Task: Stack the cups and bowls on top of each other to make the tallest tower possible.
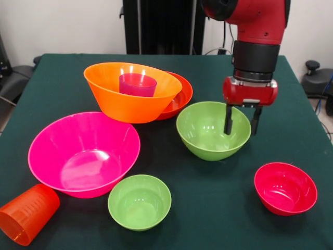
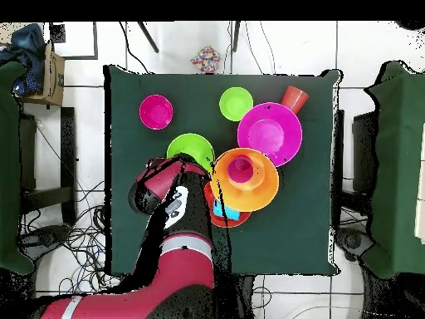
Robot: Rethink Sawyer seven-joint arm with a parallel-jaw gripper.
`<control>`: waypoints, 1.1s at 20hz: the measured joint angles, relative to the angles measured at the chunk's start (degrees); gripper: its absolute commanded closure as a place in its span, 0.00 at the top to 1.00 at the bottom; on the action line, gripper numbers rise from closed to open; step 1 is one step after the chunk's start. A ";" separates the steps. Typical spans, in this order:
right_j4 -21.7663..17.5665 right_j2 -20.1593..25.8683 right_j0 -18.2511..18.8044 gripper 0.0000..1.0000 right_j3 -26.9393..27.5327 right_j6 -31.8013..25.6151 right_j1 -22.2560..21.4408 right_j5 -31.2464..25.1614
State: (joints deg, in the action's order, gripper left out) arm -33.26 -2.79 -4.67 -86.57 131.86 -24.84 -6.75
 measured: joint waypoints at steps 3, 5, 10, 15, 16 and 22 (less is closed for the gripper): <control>0.00 -0.75 -0.05 1.00 0.46 0.00 1.19 0.25; 0.00 -1.10 -0.05 1.00 0.47 0.00 1.76 0.62; 0.02 -2.67 -0.41 0.00 0.51 -0.01 3.17 2.96; 0.00 -3.83 -0.47 0.00 0.51 -0.01 2.83 4.75; 0.00 -3.84 -0.29 0.00 0.50 -0.01 2.71 4.75; -0.02 -3.37 1.29 0.00 0.16 -0.01 1.31 4.75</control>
State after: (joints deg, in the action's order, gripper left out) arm -33.28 -6.16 -3.38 -86.42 131.85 -23.54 -2.00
